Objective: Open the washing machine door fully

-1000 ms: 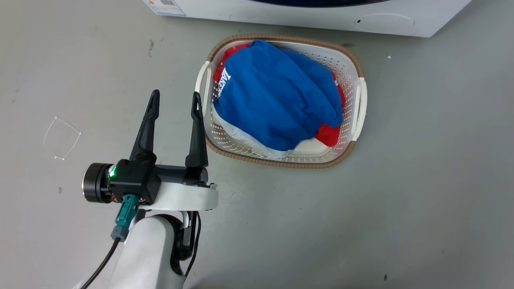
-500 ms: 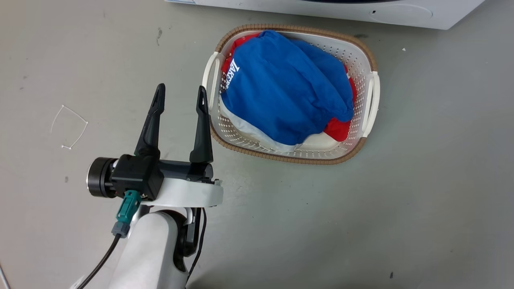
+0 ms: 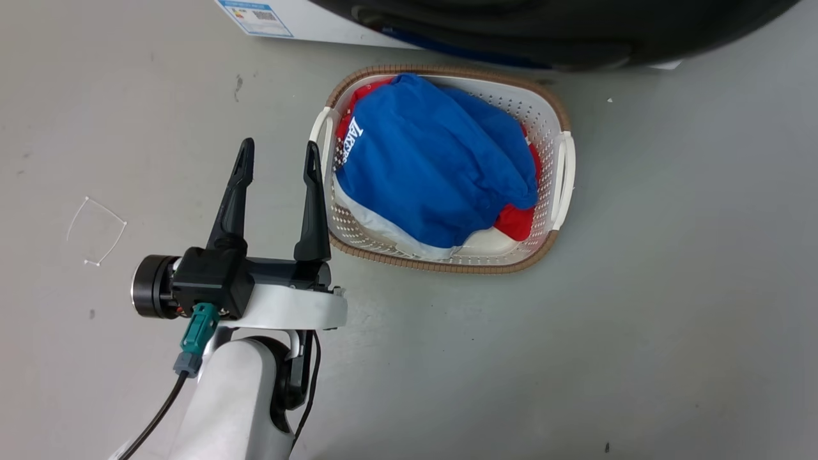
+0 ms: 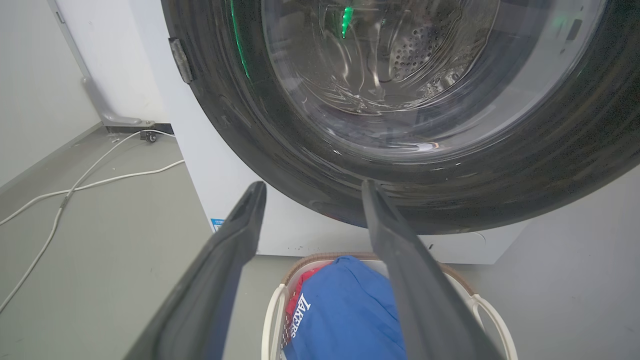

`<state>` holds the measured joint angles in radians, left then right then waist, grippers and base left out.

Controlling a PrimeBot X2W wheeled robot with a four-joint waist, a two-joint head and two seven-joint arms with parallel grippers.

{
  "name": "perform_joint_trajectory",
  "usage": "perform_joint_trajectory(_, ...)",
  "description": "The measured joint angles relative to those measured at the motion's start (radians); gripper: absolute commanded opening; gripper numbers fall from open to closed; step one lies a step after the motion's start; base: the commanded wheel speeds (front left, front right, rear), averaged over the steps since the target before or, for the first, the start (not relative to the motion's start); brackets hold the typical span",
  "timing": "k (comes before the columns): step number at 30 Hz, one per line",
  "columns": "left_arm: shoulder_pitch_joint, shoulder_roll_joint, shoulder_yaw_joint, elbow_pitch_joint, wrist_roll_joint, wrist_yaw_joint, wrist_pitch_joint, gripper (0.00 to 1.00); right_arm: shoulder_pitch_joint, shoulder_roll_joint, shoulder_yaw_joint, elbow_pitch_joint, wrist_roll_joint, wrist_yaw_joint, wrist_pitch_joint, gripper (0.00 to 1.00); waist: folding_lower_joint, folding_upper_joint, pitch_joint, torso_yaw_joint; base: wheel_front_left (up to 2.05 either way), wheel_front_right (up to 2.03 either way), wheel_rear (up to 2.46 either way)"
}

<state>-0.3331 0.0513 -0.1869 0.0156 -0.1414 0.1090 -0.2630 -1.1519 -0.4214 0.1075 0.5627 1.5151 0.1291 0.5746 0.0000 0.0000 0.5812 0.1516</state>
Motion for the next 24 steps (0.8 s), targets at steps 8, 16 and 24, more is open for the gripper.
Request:
perform_joint_trajectory(8,0.022,0.0,0.013,0.007,0.008,-0.005,0.0,1.0,0.095,0.033,0.023,-0.06,0.016,0.0,0.038,0.0,0.0,0.0,-0.039,-0.019,0.0,0.0,0.0)
perform_joint_trajectory(16,0.048,0.0,0.03,0.014,0.016,-0.012,0.0,1.0,0.215,0.052,0.048,-0.133,0.043,0.0,0.088,0.0,0.0,0.0,-0.087,-0.03,0.0,0.0,0.0)
perform_joint_trajectory(24,0.086,0.0,0.041,0.023,0.033,-0.016,0.0,1.0,0.365,0.082,0.079,-0.242,0.07,0.0,0.121,0.0,0.0,0.0,-0.146,-0.042,0.0,0.0,0.0)
